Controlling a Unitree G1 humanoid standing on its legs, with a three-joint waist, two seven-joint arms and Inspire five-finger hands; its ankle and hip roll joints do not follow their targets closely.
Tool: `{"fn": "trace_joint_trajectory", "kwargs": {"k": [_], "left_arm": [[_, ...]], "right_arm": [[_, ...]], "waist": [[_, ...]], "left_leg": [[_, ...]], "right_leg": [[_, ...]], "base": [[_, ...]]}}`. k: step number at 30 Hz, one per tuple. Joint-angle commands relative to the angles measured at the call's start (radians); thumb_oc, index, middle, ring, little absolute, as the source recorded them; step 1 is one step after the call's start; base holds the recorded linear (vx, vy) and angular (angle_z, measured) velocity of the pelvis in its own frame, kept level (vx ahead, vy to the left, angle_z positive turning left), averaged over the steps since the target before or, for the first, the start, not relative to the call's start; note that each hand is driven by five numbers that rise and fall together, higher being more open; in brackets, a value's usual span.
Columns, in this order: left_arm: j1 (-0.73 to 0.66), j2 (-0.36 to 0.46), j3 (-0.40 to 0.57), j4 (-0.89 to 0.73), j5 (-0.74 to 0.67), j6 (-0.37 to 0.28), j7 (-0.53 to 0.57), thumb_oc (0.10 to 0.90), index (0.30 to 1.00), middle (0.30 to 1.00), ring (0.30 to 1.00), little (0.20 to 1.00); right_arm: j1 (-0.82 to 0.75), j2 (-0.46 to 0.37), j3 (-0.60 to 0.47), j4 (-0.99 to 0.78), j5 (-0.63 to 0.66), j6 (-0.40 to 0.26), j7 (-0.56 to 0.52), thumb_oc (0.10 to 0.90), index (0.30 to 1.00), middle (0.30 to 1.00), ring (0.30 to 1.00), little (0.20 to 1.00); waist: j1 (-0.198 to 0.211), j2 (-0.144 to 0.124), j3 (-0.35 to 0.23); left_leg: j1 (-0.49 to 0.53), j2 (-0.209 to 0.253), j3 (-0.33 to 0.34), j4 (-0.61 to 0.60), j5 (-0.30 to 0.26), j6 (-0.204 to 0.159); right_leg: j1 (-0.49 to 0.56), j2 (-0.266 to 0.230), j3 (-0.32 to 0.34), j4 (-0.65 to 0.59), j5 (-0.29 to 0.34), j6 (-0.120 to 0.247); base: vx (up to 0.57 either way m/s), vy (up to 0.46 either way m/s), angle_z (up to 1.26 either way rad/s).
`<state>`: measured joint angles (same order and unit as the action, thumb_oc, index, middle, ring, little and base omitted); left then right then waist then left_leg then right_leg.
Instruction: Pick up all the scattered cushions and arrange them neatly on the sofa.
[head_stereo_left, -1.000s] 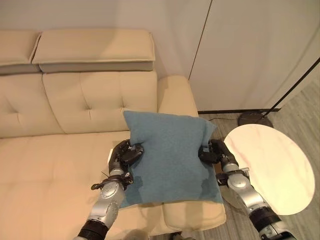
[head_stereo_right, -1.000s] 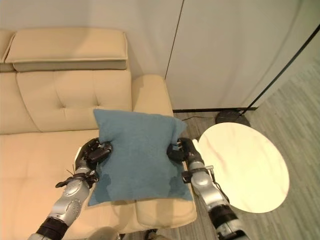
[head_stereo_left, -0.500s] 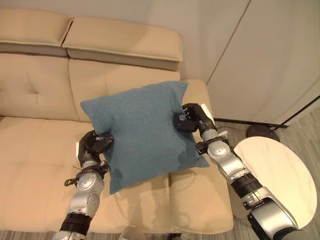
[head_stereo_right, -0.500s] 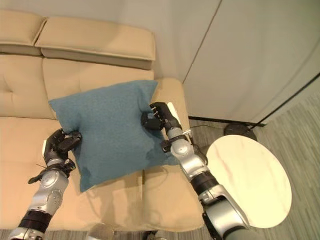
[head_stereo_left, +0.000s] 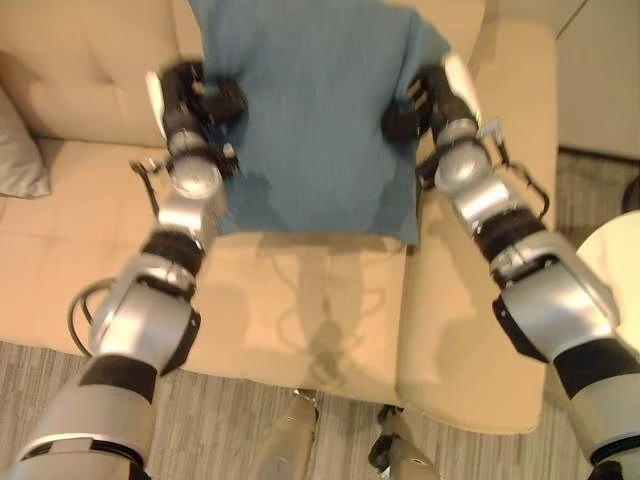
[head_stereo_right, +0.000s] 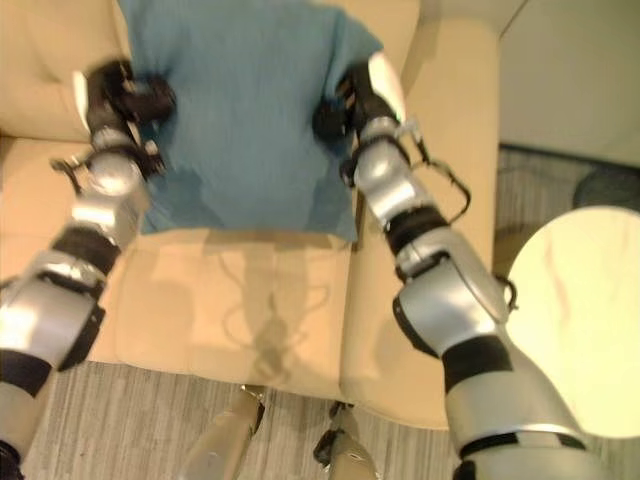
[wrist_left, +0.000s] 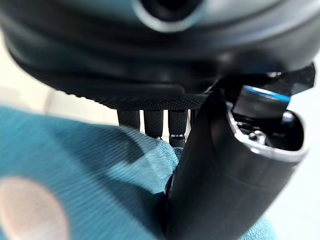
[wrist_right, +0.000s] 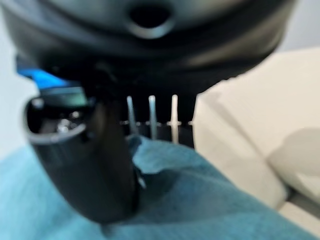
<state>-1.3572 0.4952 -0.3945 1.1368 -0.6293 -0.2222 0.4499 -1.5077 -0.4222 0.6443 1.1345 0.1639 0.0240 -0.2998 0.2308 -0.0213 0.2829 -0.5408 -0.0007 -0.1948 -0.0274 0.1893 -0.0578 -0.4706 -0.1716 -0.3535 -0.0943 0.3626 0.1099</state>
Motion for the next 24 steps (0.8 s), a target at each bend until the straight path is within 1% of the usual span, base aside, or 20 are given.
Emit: {"fn": "trace_joint_trajectory", "kwargs": {"k": [1,2,3,5,6,9,10,11,12,13,14,15,16,17,19,20,21,22,23,24], "left_arm": [[-0.127,-0.057,-0.112,0.062,0.01,-0.085,-0.068,0.612,0.618,0.618,0.618,0.618],[-0.129,-0.061,-0.11,0.097,-0.008,-0.075,-0.084,0.8,0.9,0.9,0.9,0.9],[-0.13,-0.061,-0.111,0.098,-0.009,-0.076,-0.085,0.8,0.9,0.9,0.9,0.9],[-0.114,-0.069,-0.107,0.163,-0.059,-0.049,-0.134,0.8,0.9,0.9,0.9,0.9],[-0.112,-0.076,-0.112,0.224,-0.066,-0.016,-0.16,0.8,0.9,0.9,0.9,0.9],[-0.102,-0.07,-0.112,0.255,-0.058,0.003,-0.175,0.8,0.9,0.9,0.9,0.9],[-0.093,-0.044,-0.12,0.31,-0.011,0.043,-0.192,0.8,0.9,0.9,0.9,0.9],[-0.093,-0.044,-0.12,0.311,-0.011,0.043,-0.192,0.8,0.9,0.9,0.9,0.9],[-0.102,-0.007,-0.115,0.345,0.019,0.067,-0.185,0.8,0.9,0.9,0.9,0.9],[-0.101,0.014,-0.106,0.341,0.017,0.067,-0.179,0.8,0.9,0.9,0.9,0.9],[-0.11,0.055,-0.107,0.346,0.036,0.073,-0.175,0.8,0.9,0.9,0.9,0.9],[-0.111,0.055,-0.108,0.346,0.036,0.073,-0.175,0.8,0.9,0.9,0.9,0.9],[-0.095,0.134,-0.098,0.323,0.07,0.065,-0.161,0.8,0.9,0.9,0.9,0.9],[-0.071,0.172,-0.091,0.339,0.102,0.067,-0.156,0.8,0.9,0.9,0.9,0.9],[0.018,0.256,-0.025,0.371,0.078,0.077,-0.153,0.8,0.9,0.9,0.9,0.9],[0.022,0.257,-0.023,0.369,0.078,0.077,-0.153,0.8,0.9,0.9,0.9,0.9],[0.134,0.326,0.076,0.393,0.011,0.083,-0.162,0.8,0.9,0.9,0.9,0.9],[0.197,0.352,0.116,0.394,-0.005,0.085,-0.169,0.8,0.9,0.9,0.9,0.9],[0.203,0.352,0.12,0.391,-0.005,0.085,-0.169,0.8,0.9,0.9,0.9,0.9],[0.334,0.375,0.202,0.372,-0.03,0.079,-0.189,0.8,0.9,0.9,0.9,0.9]], "right_arm": [[-0.114,0.037,0.103,0.028,0.015,-0.124,-0.012,0.4,0.3,0.3,0.3,0.3],[-0.121,0.041,0.099,0.055,0.022,-0.12,-0.012,0.8,0.9,0.9,0.9,0.9],[-0.122,0.041,0.099,0.056,0.022,-0.121,-0.012,0.8,0.9,0.9,0.9,0.9],[-0.131,0.042,0.101,0.104,0.042,-0.111,-0.004,0.8,0.9,0.9,0.9,0.9],[-0.127,0.029,0.101,0.158,0.054,-0.096,0.013,0.8,0.9,0.9,0.9,0.9],[-0.119,0.011,0.099,0.191,0.063,-0.086,0.021,0.8,0.9,0.9,0.9,0.9],[-0.103,-0.003,0.096,0.209,0.067,-0.082,0.032,0.8,0.9,0.9,0.9,0.9],[-0.103,-0.003,0.096,0.209,0.067,-0.082,0.032,0.8,0.9,0.9,0.9,0.9],[-0.089,-0.02,0.069,0.224,0.101,-0.079,0.025,0.8,0.9,0.9,0.9,0.9],[-0.082,-0.027,0.054,0.228,0.121,-0.077,0.022,0.8,0.9,0.9,0.9,0.9],[-0.07,-0.041,0.043,0.23,0.139,-0.079,0.021,0.8,0.9,0.9,0.9,0.9],[-0.07,-0.041,0.043,0.23,0.139,-0.079,0.021,0.8,0.9,0.9,0.9,0.9],[-0.046,-0.069,0.027,0.213,0.156,-0.088,0.011,0.8,0.9,0.9,0.9,0.9],[-0.032,-0.078,0.016,0.199,0.171,-0.096,0.008,0.8,0.9,0.9,0.9,0.9],[0.022,-0.084,-0.026,0.134,0.217,-0.118,0.012,0.8,0.9,0.9,0.9,0.9],[0.024,-0.082,-0.025,0.132,0.217,-0.117,0.011,0.8,0.9,0.9,0.9,0.9],[0.081,-0.072,-0.096,0.08,0.266,-0.139,0.003,0.8,0.9,0.9,0.9,0.9],[0.112,-0.068,-0.122,0.044,0.276,-0.149,0.0,0.8,0.9,0.9,0.9,0.9],[0.114,-0.067,-0.121,0.041,0.275,-0.148,-0.001,0.8,0.9,0.9,0.9,0.9],[0.18,-0.082,-0.161,-0.013,0.282,-0.164,0.002,0.8,0.9,0.9,0.9,0.9]], "waist": [[0.002,-0.009,-0.083],[0.0,-0.011,-0.077],[0.0,-0.012,-0.078],[-0.001,-0.013,-0.066],[0.002,-0.013,-0.06],[0.002,-0.011,-0.056],[0.002,-0.008,-0.055],[0.002,-0.009,-0.055],[0.003,0.001,-0.052],[0.006,0.006,-0.052],[0.01,0.013,-0.053],[0.009,0.013,-0.052],[0.014,0.022,-0.054],[0.012,0.024,-0.056],[0.009,0.027,-0.066],[0.008,0.028,-0.066],[0.005,0.031,-0.085],[-0.001,0.032,-0.096],[-0.003,0.033,-0.097],[-0.005,0.035,-0.114]], "left_leg": [[0.022,0.034,0.035,-0.06,-0.051,-0.122],[0.007,0.032,0.038,-0.06,-0.047,-0.123],[0.006,0.032,0.039,-0.06,-0.047,-0.123],[-0.024,0.031,0.045,-0.06,-0.038,-0.126],[-0.043,0.028,0.045,-0.06,-0.032,-0.126],[-0.056,0.025,0.045,-0.06,-0.028,-0.127],[-0.056,0.025,0.05,-0.06,-0.027,-0.127],[-0.056,0.025,0.05,-0.06,-0.027,-0.127],[-0.049,0.024,0.05,-0.06,-0.029,-0.124],[-0.043,0.023,0.049,-0.06,-0.031,-0.122],[-0.037,0.022,0.048,-0.06,-0.033,-0.12],[-0.036,0.022,0.048,-0.06,-0.033,-0.12],[-0.019,0.02,0.051,-0.06,-0.039,-0.116],[-0.006,0.022,0.056,-0.06,-0.042,-0.114],[0.027,0.025,0.067,-0.06,-0.053,-0.108],[0.029,0.025,0.067,-0.06,-0.053,-0.108],[0.062,0.032,0.08,-0.06,-0.066,-0.103],[0.079,0.037,0.086,-0.06,-0.073,-0.1],[0.077,0.035,0.086,-0.06,-0.068,-0.099],[0.113,0.045,0.098,-0.06,-0.084,-0.095]], "right_leg": [[0.105,-0.045,0.003,0.007,-0.23,0.135],[0.089,-0.046,0.005,0.007,-0.226,0.139],[0.087,-0.047,0.006,0.007,-0.225,0.139],[0.058,-0.051,0.009,0.007,-0.218,0.145],[0.04,-0.056,0.006,0.007,-0.21,0.149],[0.029,-0.059,0.001,0.007,-0.205,0.152],[0.027,-0.061,0.004,0.007,-0.205,0.152],[0.027,-0.061,0.004,0.007,-0.205,0.152],[0.033,-0.064,0.003,0.007,-0.204,0.152],[0.038,-0.066,0.002,0.007,-0.205,0.152],[0.044,-0.067,0.001,0.007,-0.206,0.152],[0.045,-0.067,0.001,0.007,-0.207,0.152],[0.058,-0.067,0.0,0.007,-0.21,0.151],[0.068,-0.067,0.004,0.007,-0.212,0.15],[0.092,-0.065,0.016,0.007,-0.218,0.147],[0.093,-0.065,0.017,0.007,-0.218,0.147],[0.118,-0.067,0.025,0.007,-0.227,0.143],[0.129,-0.066,0.031,0.007,-0.232,0.141],[0.127,-0.068,0.031,0.007,-0.228,0.142],[0.157,-0.069,0.034,0.007,-0.243,0.136]], "base": [[-0.05,0.149,-0.14],[-0.04,0.108,-0.17],[-0.02,0.067,-0.16],[-0.04,0.092,-0.14],[-0.04,0.087,-0.09],[-0.01,0.035,-0.12],[0.0,0.02,-0.1],[-0.01,0.032,-0.09],[-0.01,0.014,-0.09],[-0.02,0.015,-0.08],[-0.01,0.003,-0.09],[-0.01,-0.007,-0.08],[0.0,-0.005,-0.09],[0.01,0.004,-0.08],[0.04,0.024,-0.04],[0.1,0.032,-0.13],[0.1,0.03,-0.26],[0.09,0.037,-0.3],[0.08,0.021,-0.37],[0.04,0.013,-0.35]]}}
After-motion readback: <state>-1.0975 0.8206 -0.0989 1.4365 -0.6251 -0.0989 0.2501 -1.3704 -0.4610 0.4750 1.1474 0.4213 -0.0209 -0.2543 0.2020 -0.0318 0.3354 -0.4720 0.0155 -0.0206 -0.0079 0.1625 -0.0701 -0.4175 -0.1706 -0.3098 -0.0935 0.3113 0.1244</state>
